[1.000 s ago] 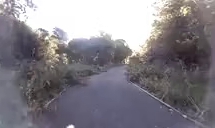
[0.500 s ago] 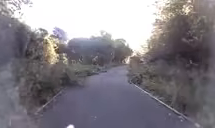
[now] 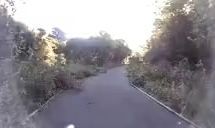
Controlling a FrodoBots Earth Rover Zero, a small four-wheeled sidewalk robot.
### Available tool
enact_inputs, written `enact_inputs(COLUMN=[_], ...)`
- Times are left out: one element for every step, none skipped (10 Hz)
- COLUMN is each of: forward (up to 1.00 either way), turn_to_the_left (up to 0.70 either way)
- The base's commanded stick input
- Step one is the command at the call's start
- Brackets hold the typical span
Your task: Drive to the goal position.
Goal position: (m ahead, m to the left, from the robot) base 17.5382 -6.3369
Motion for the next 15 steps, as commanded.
enact_inputs(forward=[0.45, 0.45, 0.51, 0.69, 0.70, 0.70, 0.70, 0.70, 0.70, 0.70, 0.70, 0.70, 0.70, 0.70, 0.70], turn_to_the_left=[0.00, 0.00, 0.00, 0.00, 0.00, 0.00, 0.00, 0.00, -0.03, -0.12, -0.14, -0.14, -0.14, -0.07, 0.00])
